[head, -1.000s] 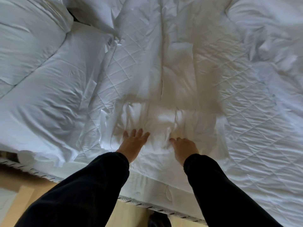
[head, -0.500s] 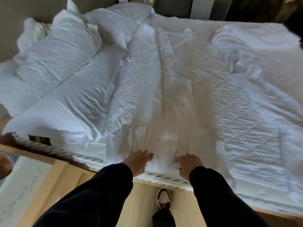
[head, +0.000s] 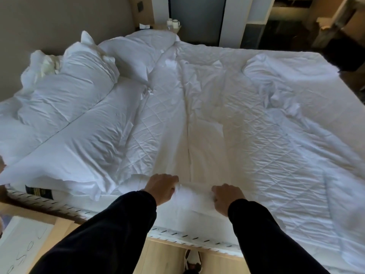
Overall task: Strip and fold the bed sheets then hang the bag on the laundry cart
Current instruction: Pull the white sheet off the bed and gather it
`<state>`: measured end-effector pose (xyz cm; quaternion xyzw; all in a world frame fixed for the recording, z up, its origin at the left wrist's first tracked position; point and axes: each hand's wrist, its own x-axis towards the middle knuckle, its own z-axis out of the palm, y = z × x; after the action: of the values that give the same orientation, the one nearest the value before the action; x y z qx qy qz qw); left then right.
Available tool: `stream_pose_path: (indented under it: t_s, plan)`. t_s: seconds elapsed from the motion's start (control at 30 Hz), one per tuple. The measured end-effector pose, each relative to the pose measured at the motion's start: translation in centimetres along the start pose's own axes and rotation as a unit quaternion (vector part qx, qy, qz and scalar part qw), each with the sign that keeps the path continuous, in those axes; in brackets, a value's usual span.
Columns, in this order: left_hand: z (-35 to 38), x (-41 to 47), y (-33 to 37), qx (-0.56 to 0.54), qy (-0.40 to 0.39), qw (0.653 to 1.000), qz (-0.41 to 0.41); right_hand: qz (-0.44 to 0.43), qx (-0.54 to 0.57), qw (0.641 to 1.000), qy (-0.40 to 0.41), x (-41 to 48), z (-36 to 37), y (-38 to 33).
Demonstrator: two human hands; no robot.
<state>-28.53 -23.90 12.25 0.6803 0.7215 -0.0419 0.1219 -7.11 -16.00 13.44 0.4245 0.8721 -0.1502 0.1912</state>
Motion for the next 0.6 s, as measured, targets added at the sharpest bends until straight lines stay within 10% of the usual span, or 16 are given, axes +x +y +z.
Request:
stream_pose_path:
  t_s: [0.2, 0.33, 0.6]
  plan:
    - [1.0, 8.5, -2.5, 0.093, 0.133, 0.987, -0.011, 0.028, -0.071, 0.979, 0.188, 8.6, -1.1, 3.1]
    - [2.3, 12.9, -5.0, 0.104, 0.072, 0.985, -0.114, 0.042, -0.028, 0.969, 0.244, 13.7, -1.1, 3.9]
    - [7.1, 15.1, -5.7, 0.025, -0.101, 0.989, -0.108, -0.044, 0.001, 0.998, -0.043, 17.1, 4.1, 4.4]
